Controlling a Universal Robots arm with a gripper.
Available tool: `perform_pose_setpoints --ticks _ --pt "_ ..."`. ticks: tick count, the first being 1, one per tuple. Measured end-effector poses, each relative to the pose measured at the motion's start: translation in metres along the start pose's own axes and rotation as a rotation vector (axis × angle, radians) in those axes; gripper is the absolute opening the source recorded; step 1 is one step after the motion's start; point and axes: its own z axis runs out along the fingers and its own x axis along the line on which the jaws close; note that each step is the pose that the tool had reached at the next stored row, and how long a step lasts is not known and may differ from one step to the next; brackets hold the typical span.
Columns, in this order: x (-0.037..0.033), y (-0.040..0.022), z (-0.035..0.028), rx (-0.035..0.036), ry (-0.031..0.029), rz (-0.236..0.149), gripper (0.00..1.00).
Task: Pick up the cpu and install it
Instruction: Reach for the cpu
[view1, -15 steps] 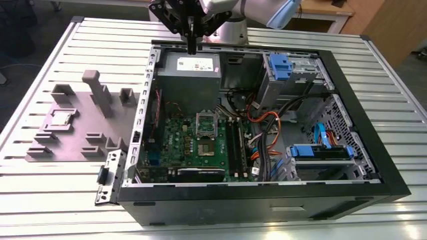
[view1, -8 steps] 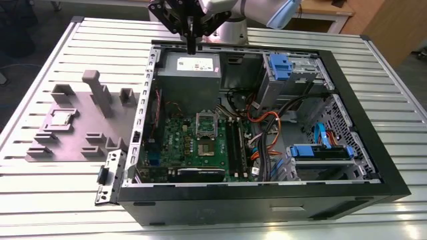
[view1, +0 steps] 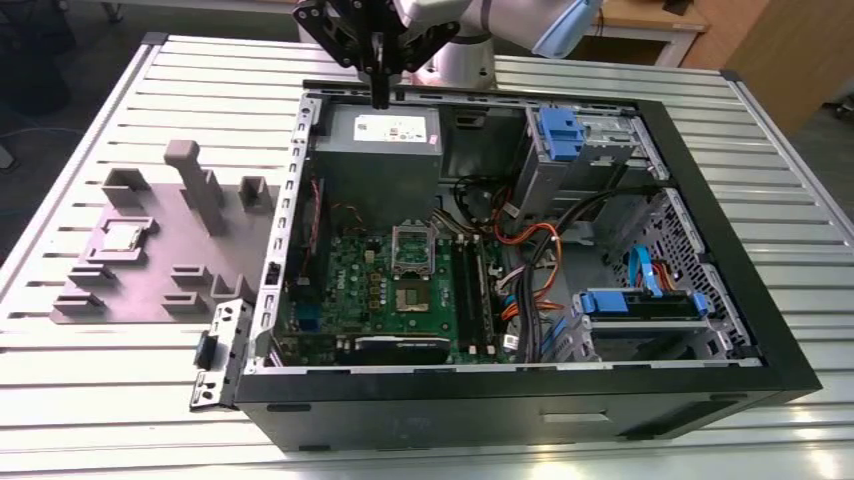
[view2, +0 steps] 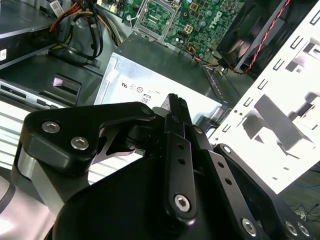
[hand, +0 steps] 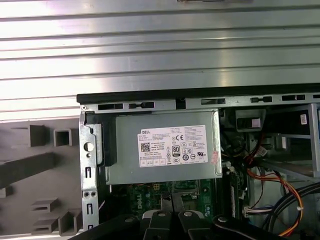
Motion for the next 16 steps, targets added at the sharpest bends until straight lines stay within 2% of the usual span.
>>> perform_pose_setpoints --ticks 16 --pt "0.0065 -0.0005 0.0 0.0 0.0 0.0 0.14"
